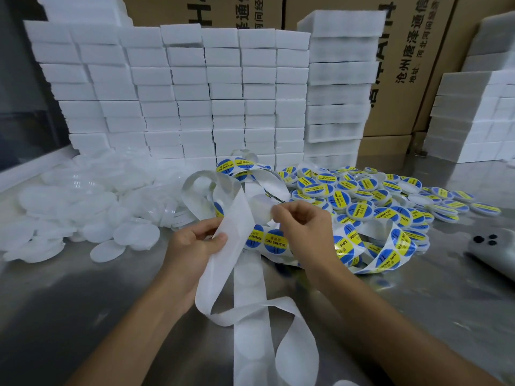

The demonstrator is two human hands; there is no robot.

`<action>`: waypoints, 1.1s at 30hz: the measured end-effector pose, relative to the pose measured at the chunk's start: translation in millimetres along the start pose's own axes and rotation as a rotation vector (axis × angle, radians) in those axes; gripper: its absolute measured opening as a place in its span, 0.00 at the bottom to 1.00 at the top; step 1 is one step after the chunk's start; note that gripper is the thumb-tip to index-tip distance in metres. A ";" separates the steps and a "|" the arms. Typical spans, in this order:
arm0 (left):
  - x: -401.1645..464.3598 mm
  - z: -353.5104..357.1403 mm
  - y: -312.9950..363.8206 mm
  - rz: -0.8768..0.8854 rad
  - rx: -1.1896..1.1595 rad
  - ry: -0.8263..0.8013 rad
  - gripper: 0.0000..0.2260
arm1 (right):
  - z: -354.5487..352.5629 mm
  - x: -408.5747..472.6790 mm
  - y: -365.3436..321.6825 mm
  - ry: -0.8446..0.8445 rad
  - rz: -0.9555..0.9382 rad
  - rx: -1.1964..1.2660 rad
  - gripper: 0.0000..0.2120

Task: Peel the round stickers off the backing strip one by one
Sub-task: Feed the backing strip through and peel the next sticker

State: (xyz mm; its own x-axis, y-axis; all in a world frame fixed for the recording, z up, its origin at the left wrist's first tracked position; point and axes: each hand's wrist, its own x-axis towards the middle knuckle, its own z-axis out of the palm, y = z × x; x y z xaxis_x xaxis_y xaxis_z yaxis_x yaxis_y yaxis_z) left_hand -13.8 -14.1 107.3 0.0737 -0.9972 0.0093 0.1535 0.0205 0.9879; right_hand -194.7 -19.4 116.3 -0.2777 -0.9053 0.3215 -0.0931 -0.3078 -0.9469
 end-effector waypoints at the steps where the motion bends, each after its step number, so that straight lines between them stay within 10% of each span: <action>1: 0.6 0.0 -0.5 0.021 -0.005 0.022 0.14 | -1.0 1.0 -0.9 0.017 0.037 0.041 0.05; 11: -1.8 2.6 -1.1 0.452 0.108 0.121 0.08 | -5.0 3.5 -8.2 0.102 0.066 0.195 0.04; 17: 11.8 -32.2 0.3 0.577 0.553 0.522 0.07 | -7.1 3.7 -8.6 0.116 0.014 0.159 0.07; 23: 25.6 -65.0 -13.6 0.151 1.356 0.551 0.19 | -7.3 3.0 -8.2 0.127 -0.110 0.137 0.08; 33: 27.9 -73.7 -14.3 0.116 1.423 0.557 0.05 | -8.2 9.5 -1.6 0.174 -0.166 0.084 0.07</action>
State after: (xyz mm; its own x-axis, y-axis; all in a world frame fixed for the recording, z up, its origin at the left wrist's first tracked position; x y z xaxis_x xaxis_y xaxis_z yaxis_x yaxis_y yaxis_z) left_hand 58.6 -37.0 82.0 0.4167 -0.8358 0.3574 -0.8967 -0.3133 0.3127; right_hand -205.0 -25.1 120.9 -0.4265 -0.7782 0.4610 -0.0736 -0.4782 -0.8752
